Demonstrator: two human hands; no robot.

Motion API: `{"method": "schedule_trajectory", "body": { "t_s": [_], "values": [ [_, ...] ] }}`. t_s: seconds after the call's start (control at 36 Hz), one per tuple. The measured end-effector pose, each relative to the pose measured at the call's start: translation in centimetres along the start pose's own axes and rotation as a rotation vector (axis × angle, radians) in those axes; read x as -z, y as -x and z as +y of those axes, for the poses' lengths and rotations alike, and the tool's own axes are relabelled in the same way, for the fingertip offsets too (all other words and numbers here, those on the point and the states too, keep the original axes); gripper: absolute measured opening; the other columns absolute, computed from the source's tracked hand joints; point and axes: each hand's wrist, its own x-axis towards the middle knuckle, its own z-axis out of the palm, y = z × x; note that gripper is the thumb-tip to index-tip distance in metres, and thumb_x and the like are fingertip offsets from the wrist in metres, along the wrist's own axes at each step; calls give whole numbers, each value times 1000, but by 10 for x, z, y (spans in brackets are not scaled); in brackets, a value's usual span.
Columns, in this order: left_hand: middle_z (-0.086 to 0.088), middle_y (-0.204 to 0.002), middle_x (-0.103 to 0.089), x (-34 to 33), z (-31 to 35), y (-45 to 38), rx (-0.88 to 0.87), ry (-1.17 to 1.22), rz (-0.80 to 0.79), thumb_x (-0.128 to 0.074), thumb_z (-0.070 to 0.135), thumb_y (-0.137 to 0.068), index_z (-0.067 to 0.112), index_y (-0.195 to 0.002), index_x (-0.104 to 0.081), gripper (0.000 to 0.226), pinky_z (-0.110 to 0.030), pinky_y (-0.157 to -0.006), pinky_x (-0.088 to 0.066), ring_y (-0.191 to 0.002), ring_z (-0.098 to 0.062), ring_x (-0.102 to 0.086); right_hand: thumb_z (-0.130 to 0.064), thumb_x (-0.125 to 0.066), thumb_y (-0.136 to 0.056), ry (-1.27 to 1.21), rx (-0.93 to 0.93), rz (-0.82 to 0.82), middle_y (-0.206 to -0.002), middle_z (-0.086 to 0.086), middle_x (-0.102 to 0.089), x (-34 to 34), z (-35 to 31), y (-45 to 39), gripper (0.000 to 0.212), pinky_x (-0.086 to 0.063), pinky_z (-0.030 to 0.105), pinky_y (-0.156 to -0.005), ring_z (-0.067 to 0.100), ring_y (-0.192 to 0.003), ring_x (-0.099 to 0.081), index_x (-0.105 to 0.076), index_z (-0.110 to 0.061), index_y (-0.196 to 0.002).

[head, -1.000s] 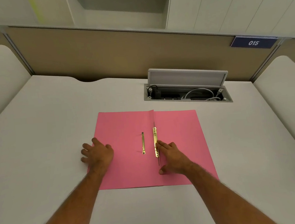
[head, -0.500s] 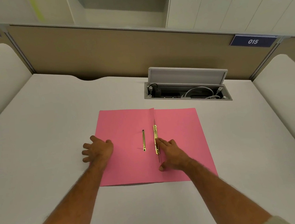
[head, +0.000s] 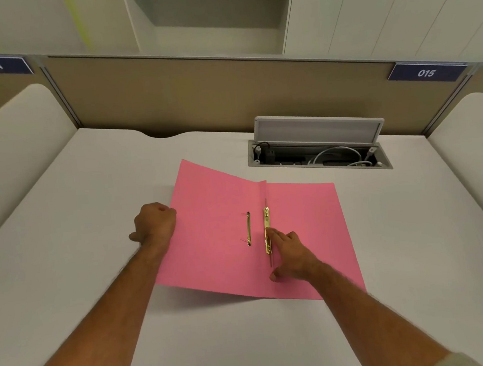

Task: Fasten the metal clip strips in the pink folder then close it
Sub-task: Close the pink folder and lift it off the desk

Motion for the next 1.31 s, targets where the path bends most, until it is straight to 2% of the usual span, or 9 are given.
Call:
{"method": "schedule_trajectory", "body": {
  "t_s": [0.22, 0.36, 0.53, 0.78, 0.94, 1.03, 1.17, 1.25, 1.31],
  "values": [
    [-3, -82, -71, 12, 19, 8, -96, 45, 20, -61, 10, -83, 14, -81, -76, 15, -41, -85, -34, -83, -31, -58, -30, -92, -65, -120, -13, 11, -165, -2, -19, 11, -4, -5, 128, -37, 48, -112, 34, -138, -29, -7, -19, -160],
    [-3, -81, -73, 19, 35, 20, -167, 117, -54, -65, 11, -83, 12, -81, -76, 12, -51, -89, -56, -84, -33, -68, -27, -83, -78, -182, -66, 267, -156, 2, -37, 28, -8, -7, 96, -40, 44, -108, 28, -135, -36, -26, -21, -156],
    [-8, -82, -74, 16, 62, 30, -288, 195, -112, -69, 13, -88, 7, -84, -77, 11, -41, -81, -59, -81, -28, -69, -25, -69, -89, -181, -92, 527, -145, 4, -52, 58, -8, -6, 64, -45, 42, -103, 27, -132, -43, -45, -16, -147],
    [-1, -81, -72, -12, 103, 66, -416, 260, -224, -70, 21, -92, 11, -86, -76, 13, -33, -78, -56, -79, -18, -68, -25, -64, -92, -266, -118, 730, -137, 4, -61, 95, -9, 3, 48, -49, 43, -103, 25, -122, -55, -55, -16, -138],
    [1, -86, -72, -39, 117, 95, -437, 334, -328, -68, 29, -94, 14, -91, -74, 17, -44, -87, -60, -86, -19, -69, -30, -58, -97, -401, -100, 792, -123, 3, -70, 115, -14, 15, 39, -56, 40, -94, 18, -103, -68, -59, -19, -135],
    [6, -86, -70, -56, 125, 110, -444, 351, -362, -67, 34, -94, 18, -92, -71, 17, -45, -88, -61, -87, -16, -68, -32, -56, -99, -443, -101, 820, -121, 3, -72, 125, -13, 23, 36, -57, 40, -94, 18, -102, -69, -62, -19, -133],
    [14, -87, -65, -83, 136, 132, -483, 370, -422, -67, 38, -94, 24, -97, -67, 14, -38, -84, -61, -85, -9, -64, -32, -54, -101, -500, -74, 856, -121, 3, -72, 142, -14, 33, 34, -55, 35, -95, 17, -108, -67, -66, -17, -129],
    [9, -94, -66, -98, 140, 143, -521, 330, -430, -63, 41, -96, 21, -103, -67, 21, -24, -75, -56, -88, -10, -64, -29, -52, -102, -516, -64, 835, -116, 2, -74, 151, -13, 36, 30, -52, 26, -85, 11, -96, -64, -69, -16, -123],
    [10, -94, -64, -107, 140, 149, -539, 300, -437, -57, 41, -99, 25, -100, -64, 18, -15, -67, -46, -85, -8, -62, -28, -51, -102, -523, -69, 809, -113, 2, -74, 154, -12, 37, 29, -55, 30, -85, 11, -92, -64, -70, -16, -119]
  ]
}}
